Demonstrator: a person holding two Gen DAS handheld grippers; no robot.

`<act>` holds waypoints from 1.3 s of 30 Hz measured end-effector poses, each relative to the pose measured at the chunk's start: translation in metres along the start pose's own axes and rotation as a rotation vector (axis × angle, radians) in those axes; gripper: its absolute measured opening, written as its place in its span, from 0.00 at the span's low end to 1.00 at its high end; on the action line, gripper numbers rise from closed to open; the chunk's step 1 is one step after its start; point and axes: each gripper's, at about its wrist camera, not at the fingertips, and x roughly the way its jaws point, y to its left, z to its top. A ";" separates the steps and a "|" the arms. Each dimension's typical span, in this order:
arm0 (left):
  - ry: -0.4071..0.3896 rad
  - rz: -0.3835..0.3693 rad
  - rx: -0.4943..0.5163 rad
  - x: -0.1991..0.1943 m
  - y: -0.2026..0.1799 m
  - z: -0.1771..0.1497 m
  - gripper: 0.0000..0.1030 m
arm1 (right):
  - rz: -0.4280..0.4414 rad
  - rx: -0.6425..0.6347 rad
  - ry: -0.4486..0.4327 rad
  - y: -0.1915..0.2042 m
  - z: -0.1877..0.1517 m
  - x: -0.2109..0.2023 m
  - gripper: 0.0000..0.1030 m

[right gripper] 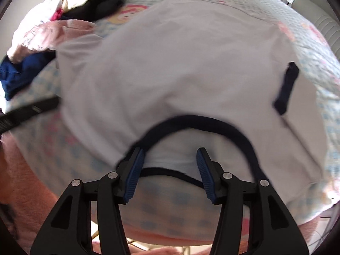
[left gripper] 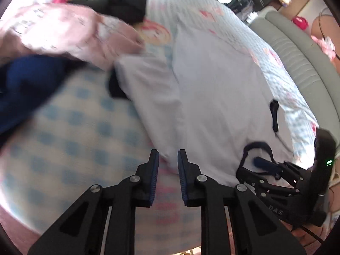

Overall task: Fold clothes
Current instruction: 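Grasp the navy-trimmed hem with both grippers and lift it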

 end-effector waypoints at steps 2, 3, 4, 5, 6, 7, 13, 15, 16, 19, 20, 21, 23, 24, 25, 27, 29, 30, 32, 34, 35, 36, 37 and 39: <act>0.009 -0.079 -0.098 0.001 0.025 -0.002 0.20 | 0.029 0.022 -0.011 -0.003 0.001 -0.004 0.51; 0.024 -0.127 -0.151 0.005 0.035 -0.004 0.20 | 0.044 0.033 -0.017 -0.005 0.002 -0.007 0.51; 0.035 -0.166 -0.188 0.009 0.042 -0.005 0.20 | 0.058 0.044 -0.022 -0.007 0.003 -0.009 0.51; 0.044 -0.202 -0.219 0.014 0.048 -0.005 0.21 | 0.078 0.053 -0.028 -0.008 0.003 -0.011 0.51; 0.046 -0.219 -0.218 0.019 0.047 -0.006 0.26 | 0.123 0.054 -0.036 -0.006 0.004 -0.013 0.51; 0.048 -0.236 -0.219 0.025 0.046 -0.006 0.30 | 0.153 0.048 -0.034 -0.003 0.003 -0.012 0.51; 0.031 -0.182 -0.165 0.038 0.026 -0.001 0.02 | 0.067 0.009 0.017 0.009 0.004 0.006 0.51; -0.021 -0.137 -0.111 0.023 0.017 0.007 0.02 | 0.038 -0.003 0.031 0.012 0.004 0.012 0.51; -0.047 -0.112 -0.083 0.015 0.014 0.011 0.02 | 0.024 -0.006 0.025 0.011 0.005 0.010 0.51; -0.063 -0.059 -0.034 -0.002 0.014 0.013 0.02 | 0.008 -0.005 0.026 0.008 0.004 0.010 0.52; -0.057 -0.025 -0.019 -0.003 0.019 0.014 0.02 | 0.006 -0.008 0.027 0.008 0.004 0.011 0.52; -0.049 0.004 -0.004 -0.004 0.024 0.014 0.02 | 0.007 -0.011 0.026 0.009 0.004 0.010 0.52; -0.010 0.011 -0.016 0.001 0.028 0.011 0.03 | 0.029 -0.010 0.017 0.007 0.006 0.006 0.52; 0.003 0.011 -0.030 0.002 0.031 0.010 0.03 | 0.039 -0.009 0.012 0.007 0.006 0.003 0.52; -0.012 0.009 -0.038 -0.001 0.033 0.009 0.03 | 0.051 -0.006 0.006 0.005 0.007 0.001 0.52; -0.061 -0.009 -0.035 -0.012 0.034 0.009 0.03 | 0.080 0.020 -0.015 -0.002 0.010 -0.007 0.52; -0.107 -0.062 -0.014 -0.021 0.029 0.013 0.04 | 0.118 0.030 -0.037 -0.004 0.012 -0.013 0.53; -0.105 -0.090 -0.005 -0.019 0.025 0.015 0.06 | 0.136 0.034 -0.045 -0.007 0.012 -0.015 0.53; -0.081 -0.109 0.002 -0.008 0.016 0.017 0.12 | 0.151 0.031 -0.018 -0.011 0.012 -0.006 0.53; -0.020 -0.051 -0.003 0.011 0.014 0.017 0.13 | 0.105 0.020 0.042 -0.011 0.007 0.005 0.52; -0.020 -0.049 -0.023 0.012 0.019 0.017 0.13 | 0.065 0.011 0.061 -0.009 0.005 0.009 0.53; -0.020 -0.048 -0.042 0.013 0.024 0.018 0.13 | 0.078 0.007 0.048 -0.009 0.007 0.005 0.53; -0.023 -0.050 -0.064 0.013 0.029 0.020 0.14 | 0.090 0.005 0.036 -0.009 0.009 0.001 0.53; -0.056 -0.082 -0.120 0.007 0.044 0.032 0.43 | 0.104 0.013 0.017 -0.014 0.015 -0.009 0.53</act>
